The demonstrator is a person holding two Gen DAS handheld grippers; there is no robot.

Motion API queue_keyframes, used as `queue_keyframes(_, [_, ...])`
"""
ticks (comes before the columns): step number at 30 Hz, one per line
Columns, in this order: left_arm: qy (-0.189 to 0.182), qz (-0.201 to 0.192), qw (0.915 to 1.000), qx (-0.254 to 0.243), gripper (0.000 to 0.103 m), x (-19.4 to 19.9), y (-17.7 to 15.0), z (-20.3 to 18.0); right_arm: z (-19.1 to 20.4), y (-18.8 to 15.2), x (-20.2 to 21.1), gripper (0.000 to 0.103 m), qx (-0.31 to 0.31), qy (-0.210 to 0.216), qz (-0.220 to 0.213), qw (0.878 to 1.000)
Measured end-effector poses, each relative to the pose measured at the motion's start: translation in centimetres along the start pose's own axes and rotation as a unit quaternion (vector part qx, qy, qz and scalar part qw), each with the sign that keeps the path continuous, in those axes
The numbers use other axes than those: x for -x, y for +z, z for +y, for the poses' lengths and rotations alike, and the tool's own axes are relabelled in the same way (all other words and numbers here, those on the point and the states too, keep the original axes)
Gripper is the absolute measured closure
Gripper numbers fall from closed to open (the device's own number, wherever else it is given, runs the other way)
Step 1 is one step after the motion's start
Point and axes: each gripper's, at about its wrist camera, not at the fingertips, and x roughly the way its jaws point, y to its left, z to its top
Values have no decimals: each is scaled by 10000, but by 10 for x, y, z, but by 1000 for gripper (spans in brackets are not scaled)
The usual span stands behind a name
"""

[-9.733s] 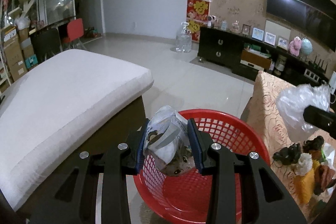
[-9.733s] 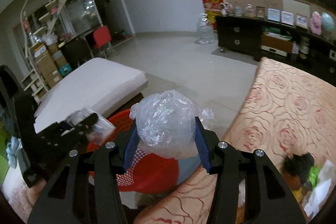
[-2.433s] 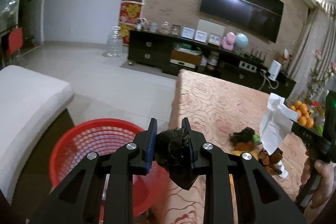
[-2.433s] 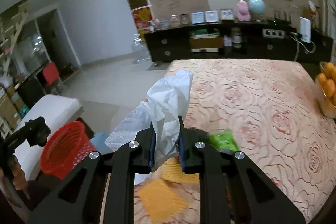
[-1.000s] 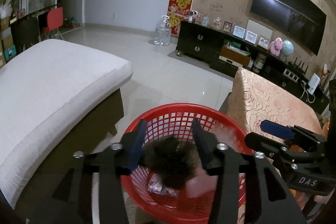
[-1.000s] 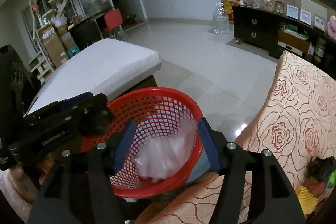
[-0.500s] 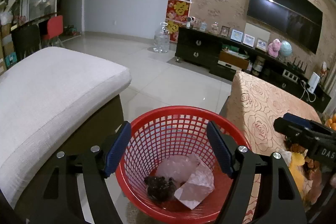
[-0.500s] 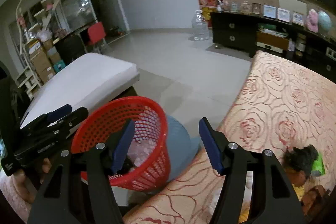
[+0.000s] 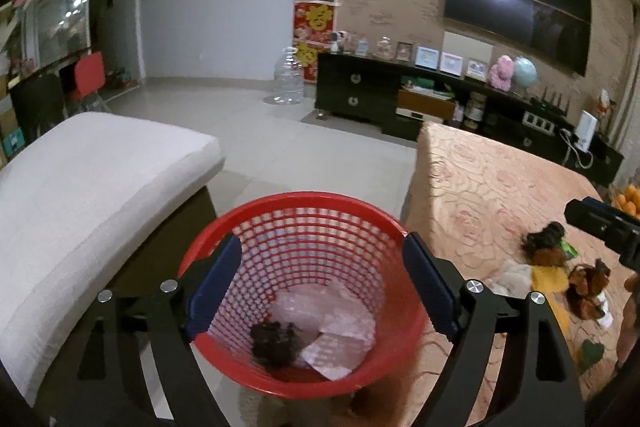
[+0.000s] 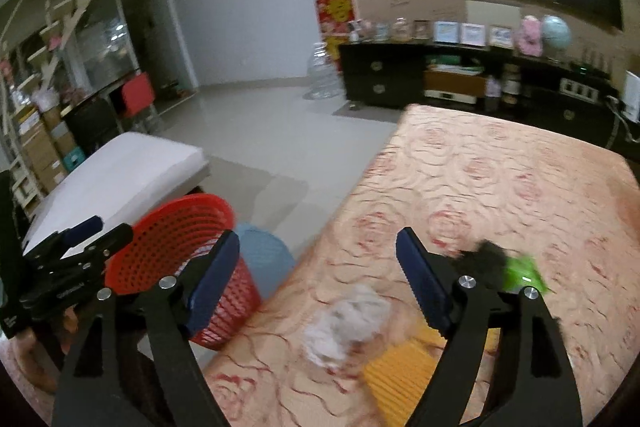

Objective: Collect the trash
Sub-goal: 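Move both tools back over the remaining trash on the bedspread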

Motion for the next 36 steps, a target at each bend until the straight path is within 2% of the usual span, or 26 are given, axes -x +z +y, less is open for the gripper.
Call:
queue_keyframes(3, [-149, 0, 9998, -161, 21, 5, -4, -18, -25, -7, 19, 18, -190, -287, -126, 9993])
queue_keyframes(10, [-572, 167, 9966, -568, 20, 2, -18, -70, -79, -34, 57, 17, -614, -849, -174, 9943])
queue_keyframes(18, [-1038, 596, 9862, -1145, 20, -21, -38, -132, -129, -63, 83, 17, -1189, -1304, -118, 9842])
queue_keyframes(23, [-1125, 728, 9799, -1475, 20, -38, -47, -162, -151, -71, 92, 17, -1425, -1529, -162, 9778])
queue_keyframes(36, [-1393, 1373, 9672, -1623, 21, -103, -60, -196, -167, -78, 89, 17, -1641, -1561, -21, 9740])
